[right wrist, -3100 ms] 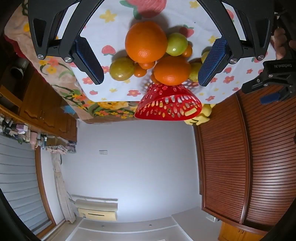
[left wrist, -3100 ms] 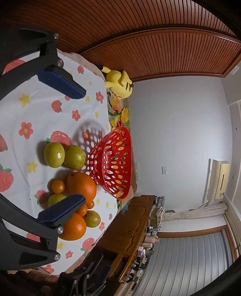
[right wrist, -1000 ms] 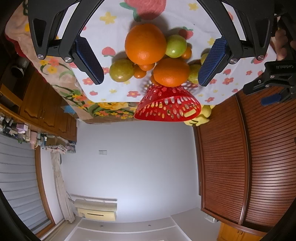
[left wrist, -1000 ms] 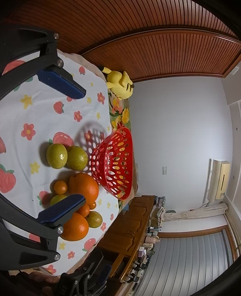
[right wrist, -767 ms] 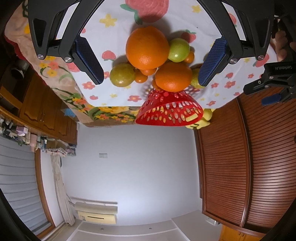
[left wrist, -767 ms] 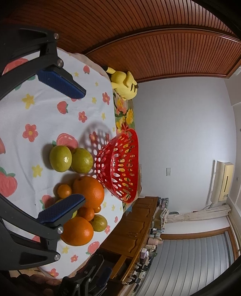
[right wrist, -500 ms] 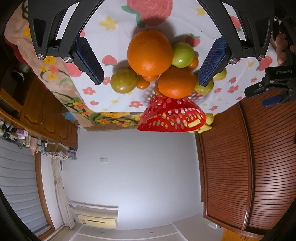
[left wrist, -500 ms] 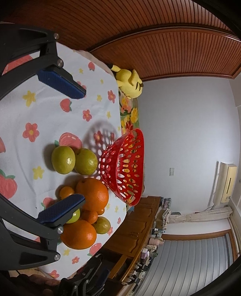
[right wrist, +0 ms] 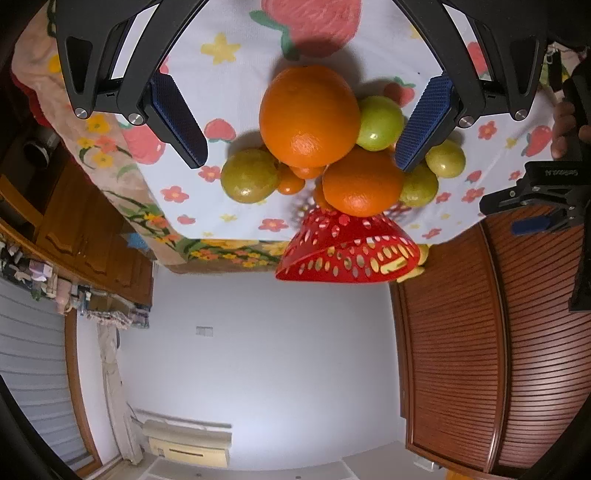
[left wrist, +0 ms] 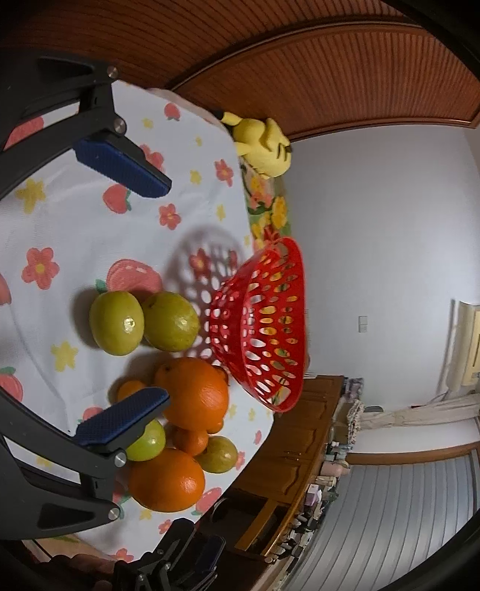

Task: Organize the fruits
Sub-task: 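Close the left tool on a yellow-green citrus while the right tool closes on a large orange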

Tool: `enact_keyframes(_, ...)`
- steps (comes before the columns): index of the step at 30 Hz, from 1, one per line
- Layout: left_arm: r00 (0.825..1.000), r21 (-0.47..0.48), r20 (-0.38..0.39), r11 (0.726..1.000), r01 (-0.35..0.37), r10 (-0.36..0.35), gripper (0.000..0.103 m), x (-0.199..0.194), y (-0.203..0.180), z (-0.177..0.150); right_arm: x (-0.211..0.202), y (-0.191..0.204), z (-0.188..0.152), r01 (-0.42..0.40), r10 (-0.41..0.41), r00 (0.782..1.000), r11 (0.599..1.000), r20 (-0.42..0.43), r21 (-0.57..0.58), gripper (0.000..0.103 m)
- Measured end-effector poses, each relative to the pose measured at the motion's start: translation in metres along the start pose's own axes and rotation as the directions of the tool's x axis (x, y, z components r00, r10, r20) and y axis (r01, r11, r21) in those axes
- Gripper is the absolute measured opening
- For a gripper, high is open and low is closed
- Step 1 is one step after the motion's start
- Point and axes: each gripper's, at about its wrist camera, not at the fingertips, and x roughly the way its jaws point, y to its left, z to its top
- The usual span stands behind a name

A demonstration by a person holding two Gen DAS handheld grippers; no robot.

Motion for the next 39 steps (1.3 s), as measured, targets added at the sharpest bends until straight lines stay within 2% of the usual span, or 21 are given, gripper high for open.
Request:
enact_keyframes(7, 0.997, -0.008, -0.057, 0.999, 0.041, -0.041, 0.103, 0.018, 0.003, -0.009, 0.015, -0.003, -0.003, -0.019, 0.019, 0.999, 1.000, -0.048, -0.003, 0.103)
enact_keyframes(10, 0.995, -0.023, -0.072, 0.997, 0.068, -0.069, 0.103, 0.023, 0.004, -0.013, 0.022, -0.003, -0.004, -0.034, 0.033, 0.996, 0.999, -0.081, -0.010, 0.099)
enact_keyframes(15, 0.984, -0.048, -0.131, 0.992, 0.116, -0.122, 0.090, 0.035, 0.005, -0.020, 0.032, -0.003, -0.008, -0.066, 0.065, 0.990, 0.998, -0.125, -0.003, 0.092)
enact_keyframes(23, 0.961, -0.102, -0.191, 0.978, 0.183, -0.200, 0.075, 0.051, 0.004, -0.027, 0.044, -0.007, -0.013, -0.085, 0.086, 0.981, 0.996, -0.176, 0.011, 0.091)
enact_keyframes(29, 0.949, -0.103, -0.228, 0.975, 0.198, -0.217, 0.073, 0.063, 0.006, -0.028, 0.053, -0.007, -0.017, -0.098, 0.099, 0.972, 0.995, -0.215, 0.019, 0.091)
enact_keyframes(34, 0.947, -0.093, -0.242, 0.976, 0.195, -0.212, 0.073, 0.069, 0.005, -0.031, 0.059, -0.006, -0.022, -0.109, 0.110, 0.964, 0.994, -0.241, 0.016, 0.091)
enact_keyframes(35, 0.946, -0.087, -0.244, 0.977, 0.197, -0.213, 0.071, 0.069, 0.004, -0.032, 0.060, -0.006, -0.023, -0.110, 0.110, 0.963, 0.994, -0.246, 0.014, 0.091)
enact_keyframes(36, 0.945, -0.084, -0.245, 0.976, 0.200, -0.215, 0.062, 0.069, 0.004, -0.032, 0.061, -0.006, -0.023, -0.113, 0.113, 0.961, 0.993, -0.252, 0.011, 0.091)
enact_keyframes(37, 0.944, -0.083, -0.249, 0.976, 0.199, -0.214, 0.058, 0.070, 0.004, -0.033, 0.062, -0.006, -0.022, -0.115, 0.114, 0.960, 0.993, -0.255, 0.008, 0.091)
enact_keyframes(39, 0.944, -0.088, -0.246, 0.975, 0.205, -0.220, 0.056, 0.071, 0.004, -0.033, 0.063, -0.005, -0.022, -0.114, 0.111, 0.960, 0.993, -0.258, 0.003, 0.091)
